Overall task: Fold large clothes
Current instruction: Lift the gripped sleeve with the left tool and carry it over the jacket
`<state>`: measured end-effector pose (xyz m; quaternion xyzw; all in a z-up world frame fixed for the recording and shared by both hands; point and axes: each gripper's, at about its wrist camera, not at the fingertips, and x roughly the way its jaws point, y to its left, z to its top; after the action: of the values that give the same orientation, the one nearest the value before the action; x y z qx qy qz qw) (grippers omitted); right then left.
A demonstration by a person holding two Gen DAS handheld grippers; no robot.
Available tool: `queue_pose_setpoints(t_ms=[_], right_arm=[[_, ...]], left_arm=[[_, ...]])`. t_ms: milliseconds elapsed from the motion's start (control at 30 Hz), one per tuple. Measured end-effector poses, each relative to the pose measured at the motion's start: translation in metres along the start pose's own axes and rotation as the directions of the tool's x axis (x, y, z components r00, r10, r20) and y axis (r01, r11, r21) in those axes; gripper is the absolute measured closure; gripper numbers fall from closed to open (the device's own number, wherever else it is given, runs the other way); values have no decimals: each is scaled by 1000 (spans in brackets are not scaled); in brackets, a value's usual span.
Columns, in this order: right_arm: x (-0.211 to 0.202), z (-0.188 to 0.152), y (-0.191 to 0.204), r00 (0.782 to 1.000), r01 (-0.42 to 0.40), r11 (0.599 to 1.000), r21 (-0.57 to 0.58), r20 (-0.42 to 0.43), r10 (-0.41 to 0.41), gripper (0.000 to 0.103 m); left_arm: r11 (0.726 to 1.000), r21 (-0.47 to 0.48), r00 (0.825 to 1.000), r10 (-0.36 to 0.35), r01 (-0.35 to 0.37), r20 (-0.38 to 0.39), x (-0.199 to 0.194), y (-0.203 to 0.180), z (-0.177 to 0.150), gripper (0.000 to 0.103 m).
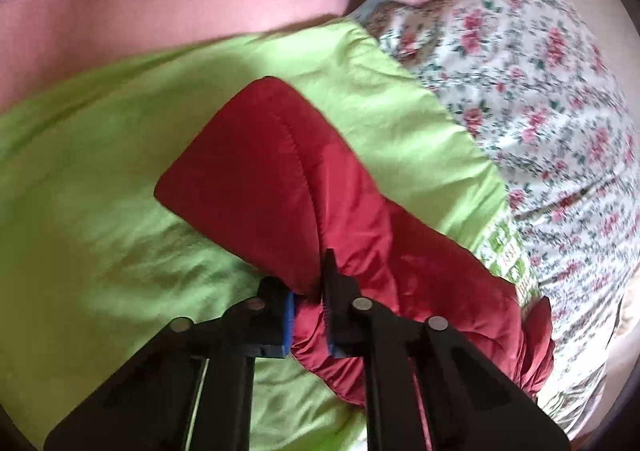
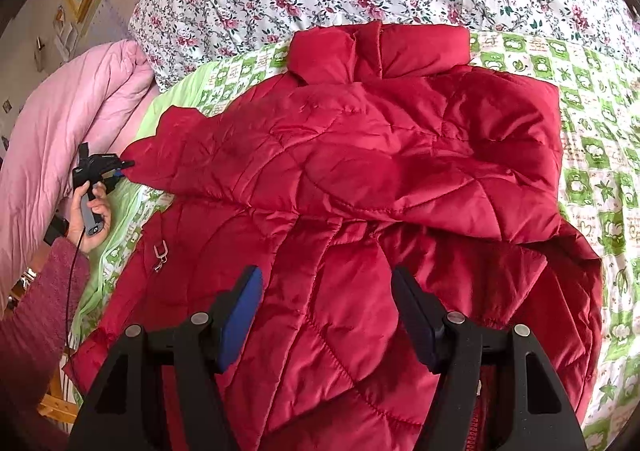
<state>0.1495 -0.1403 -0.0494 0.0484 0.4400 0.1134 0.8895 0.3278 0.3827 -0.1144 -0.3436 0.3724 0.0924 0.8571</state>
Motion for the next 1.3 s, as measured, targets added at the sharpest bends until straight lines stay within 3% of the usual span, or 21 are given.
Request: queue_pose_setpoints(t_ms=[300, 533, 867, 1300], right_arm=[[-11, -1, -1, 1000, -6, 1000, 10, 25, 6, 35], [-22, -2, -6, 999, -23, 999, 39, 50, 21, 35], [-45, -5, -31, 996, -38, 993, 109, 86, 28, 35], [-67, -8, -68, 985, -108, 968, 226, 154, 74, 33]], left_arm=[[978, 179, 989, -125, 110, 75, -65, -65, -17, 97], [925, 305, 965, -255, 227, 57, -104, -131, -52, 97], [804, 451, 911, -409, 387, -51, -135, -222, -118, 97], [634, 588, 859, -445, 502, -254, -125, -307, -219, 97]])
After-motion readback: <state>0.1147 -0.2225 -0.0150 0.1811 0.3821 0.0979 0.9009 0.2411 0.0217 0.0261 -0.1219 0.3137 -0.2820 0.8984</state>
